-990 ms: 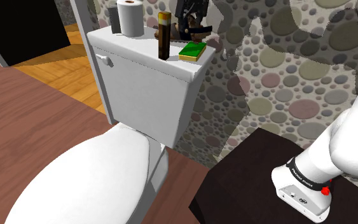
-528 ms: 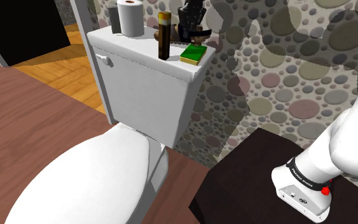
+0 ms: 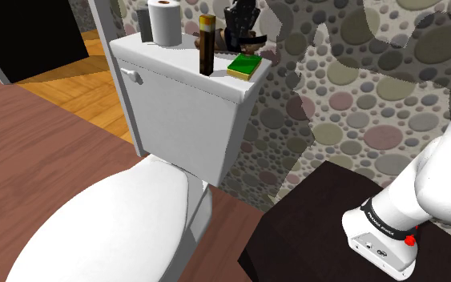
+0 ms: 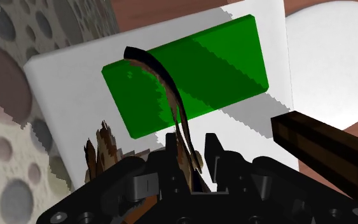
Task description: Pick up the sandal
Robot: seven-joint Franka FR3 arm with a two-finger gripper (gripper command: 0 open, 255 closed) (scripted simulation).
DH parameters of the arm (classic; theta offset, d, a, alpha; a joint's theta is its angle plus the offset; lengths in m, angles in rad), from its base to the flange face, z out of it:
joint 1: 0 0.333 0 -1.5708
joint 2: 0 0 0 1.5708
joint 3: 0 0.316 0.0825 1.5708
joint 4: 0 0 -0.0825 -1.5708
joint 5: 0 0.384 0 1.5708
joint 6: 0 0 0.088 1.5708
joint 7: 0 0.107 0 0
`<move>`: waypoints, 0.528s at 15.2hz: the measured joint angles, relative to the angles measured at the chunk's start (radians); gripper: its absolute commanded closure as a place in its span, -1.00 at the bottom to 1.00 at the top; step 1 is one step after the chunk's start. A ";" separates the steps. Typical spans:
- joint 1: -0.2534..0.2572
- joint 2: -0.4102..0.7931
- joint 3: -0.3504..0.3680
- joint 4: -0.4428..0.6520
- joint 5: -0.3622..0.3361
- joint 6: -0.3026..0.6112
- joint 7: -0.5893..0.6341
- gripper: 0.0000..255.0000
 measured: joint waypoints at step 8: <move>0.002 0.045 0.000 0.169 -0.003 -0.126 0.007 1.00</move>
